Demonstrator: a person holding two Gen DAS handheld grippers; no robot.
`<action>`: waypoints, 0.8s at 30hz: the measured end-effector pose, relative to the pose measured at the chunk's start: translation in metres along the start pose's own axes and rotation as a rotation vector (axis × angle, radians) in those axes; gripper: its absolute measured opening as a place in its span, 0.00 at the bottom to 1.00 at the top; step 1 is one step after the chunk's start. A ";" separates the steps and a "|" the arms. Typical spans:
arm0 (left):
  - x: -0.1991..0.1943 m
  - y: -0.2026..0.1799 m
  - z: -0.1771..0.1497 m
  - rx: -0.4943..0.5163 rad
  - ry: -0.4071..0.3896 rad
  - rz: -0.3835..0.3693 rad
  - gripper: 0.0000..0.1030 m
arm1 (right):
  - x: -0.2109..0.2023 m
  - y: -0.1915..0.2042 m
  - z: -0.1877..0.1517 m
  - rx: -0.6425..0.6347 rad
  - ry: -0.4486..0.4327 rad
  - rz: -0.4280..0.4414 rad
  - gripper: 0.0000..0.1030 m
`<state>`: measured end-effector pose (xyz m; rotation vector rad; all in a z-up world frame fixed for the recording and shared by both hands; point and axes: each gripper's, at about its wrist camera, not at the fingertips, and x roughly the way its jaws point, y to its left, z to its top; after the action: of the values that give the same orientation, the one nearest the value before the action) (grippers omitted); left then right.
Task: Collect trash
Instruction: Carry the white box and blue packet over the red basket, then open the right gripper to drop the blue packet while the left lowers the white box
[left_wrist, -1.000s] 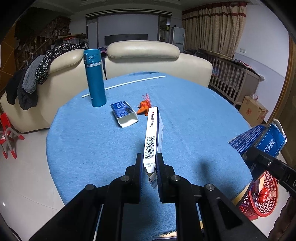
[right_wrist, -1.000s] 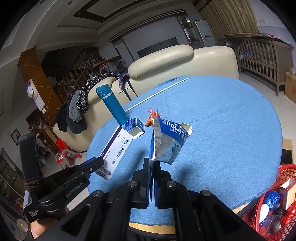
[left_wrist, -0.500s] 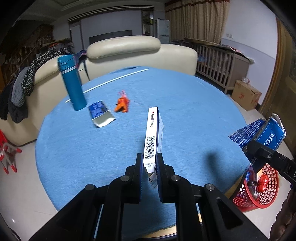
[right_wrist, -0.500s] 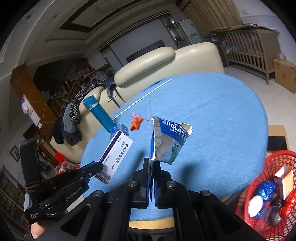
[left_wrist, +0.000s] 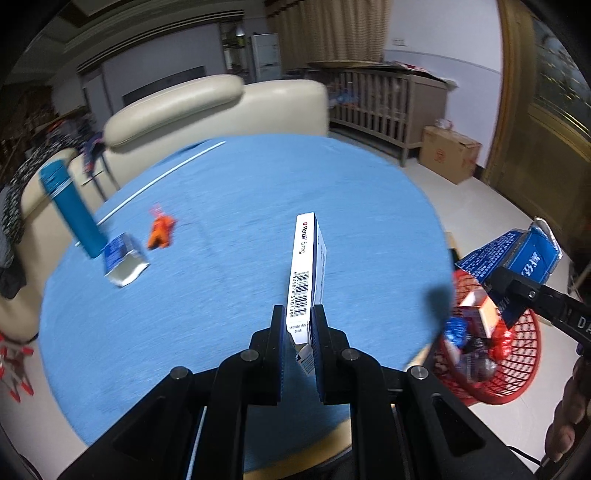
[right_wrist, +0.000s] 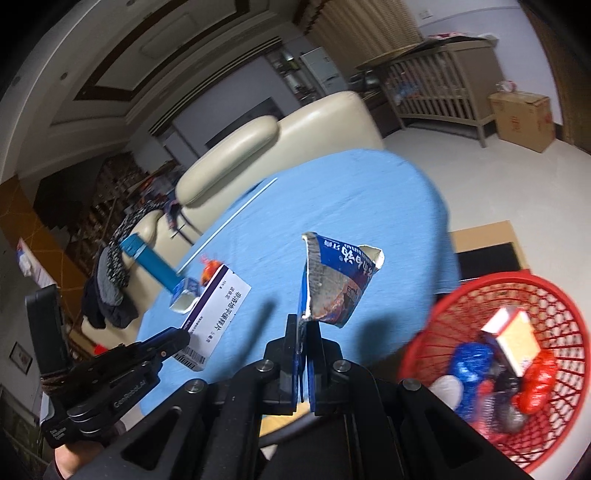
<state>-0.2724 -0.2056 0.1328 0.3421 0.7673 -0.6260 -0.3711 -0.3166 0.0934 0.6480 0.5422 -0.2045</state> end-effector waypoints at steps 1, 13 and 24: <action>0.000 -0.009 0.003 0.015 -0.004 -0.020 0.13 | -0.004 -0.006 0.001 0.005 -0.005 -0.009 0.03; 0.001 -0.086 0.021 0.121 0.013 -0.206 0.13 | -0.039 -0.090 -0.004 0.102 -0.016 -0.137 0.03; 0.004 -0.145 0.019 0.244 0.039 -0.261 0.13 | -0.040 -0.151 -0.026 0.232 0.034 -0.177 0.04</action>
<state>-0.3523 -0.3285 0.1332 0.4834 0.7812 -0.9652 -0.4677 -0.4183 0.0197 0.8308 0.6144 -0.4279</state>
